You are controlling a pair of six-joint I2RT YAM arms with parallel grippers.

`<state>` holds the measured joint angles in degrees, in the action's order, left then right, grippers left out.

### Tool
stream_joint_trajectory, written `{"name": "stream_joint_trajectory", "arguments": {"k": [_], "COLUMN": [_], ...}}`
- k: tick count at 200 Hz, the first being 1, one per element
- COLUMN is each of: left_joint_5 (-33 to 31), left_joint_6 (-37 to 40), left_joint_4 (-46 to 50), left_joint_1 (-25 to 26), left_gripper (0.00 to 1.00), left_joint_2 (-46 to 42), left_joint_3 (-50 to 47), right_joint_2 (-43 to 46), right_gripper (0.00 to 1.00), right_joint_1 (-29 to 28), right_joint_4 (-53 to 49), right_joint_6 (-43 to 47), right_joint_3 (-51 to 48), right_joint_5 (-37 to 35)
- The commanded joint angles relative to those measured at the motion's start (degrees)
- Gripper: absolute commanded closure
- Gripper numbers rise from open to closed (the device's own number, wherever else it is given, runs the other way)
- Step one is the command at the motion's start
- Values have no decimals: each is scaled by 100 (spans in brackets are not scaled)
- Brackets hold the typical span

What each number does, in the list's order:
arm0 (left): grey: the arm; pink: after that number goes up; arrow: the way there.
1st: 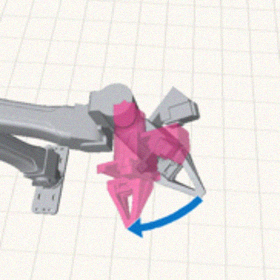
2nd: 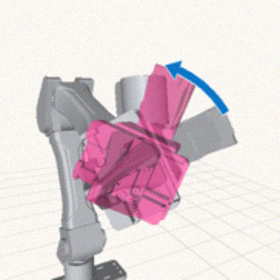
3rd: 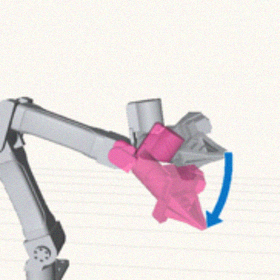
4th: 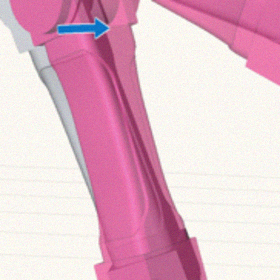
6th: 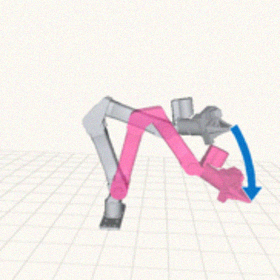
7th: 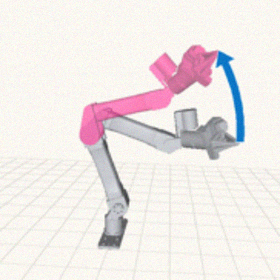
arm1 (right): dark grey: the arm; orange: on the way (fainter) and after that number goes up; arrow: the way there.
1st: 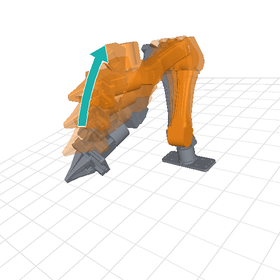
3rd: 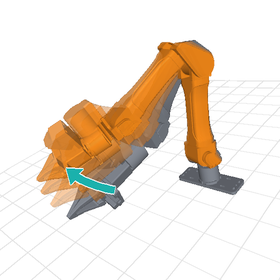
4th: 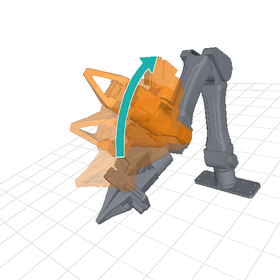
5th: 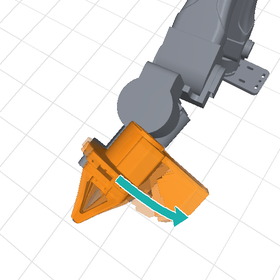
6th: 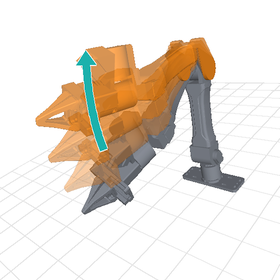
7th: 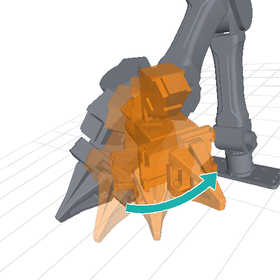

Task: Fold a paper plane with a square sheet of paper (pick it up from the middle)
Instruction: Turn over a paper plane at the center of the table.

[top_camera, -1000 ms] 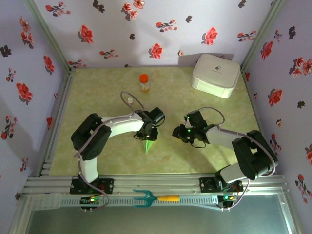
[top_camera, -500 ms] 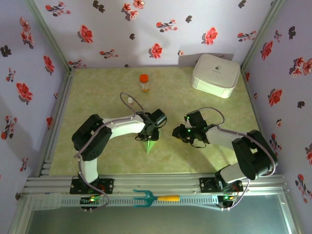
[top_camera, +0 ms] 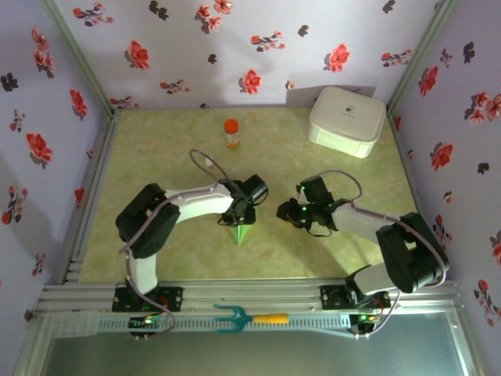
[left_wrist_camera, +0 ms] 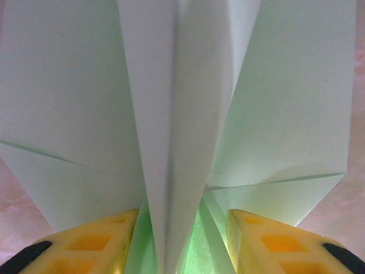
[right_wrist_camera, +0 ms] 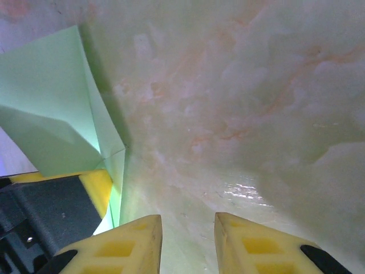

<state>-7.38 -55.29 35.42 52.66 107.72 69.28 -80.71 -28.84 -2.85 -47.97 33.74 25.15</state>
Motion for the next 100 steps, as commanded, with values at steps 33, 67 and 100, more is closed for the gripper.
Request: {"name": "stream_joint_trajectory", "arguments": {"k": [33,67,100], "left_joint_5": [-359,-458,-660], "left_joint_6": [-204,-197,-88], "left_joint_4": [316,382,246], "left_joint_1": [16,16,26], "left_gripper": [54,52,51], "left_joint_2": [-494,-740,-1208], "left_joint_3": [122,89,-81], "right_joint_2": [497,738,1273], "right_gripper": [66,64,59], "right_joint_1": [-34,-8,70], "right_joint_4": [-960,-1315,-1805], "right_joint_6": [580,761,1068], "right_joint_3": [626,798,951], "right_joint_5": [-595,-930,-1673]}}
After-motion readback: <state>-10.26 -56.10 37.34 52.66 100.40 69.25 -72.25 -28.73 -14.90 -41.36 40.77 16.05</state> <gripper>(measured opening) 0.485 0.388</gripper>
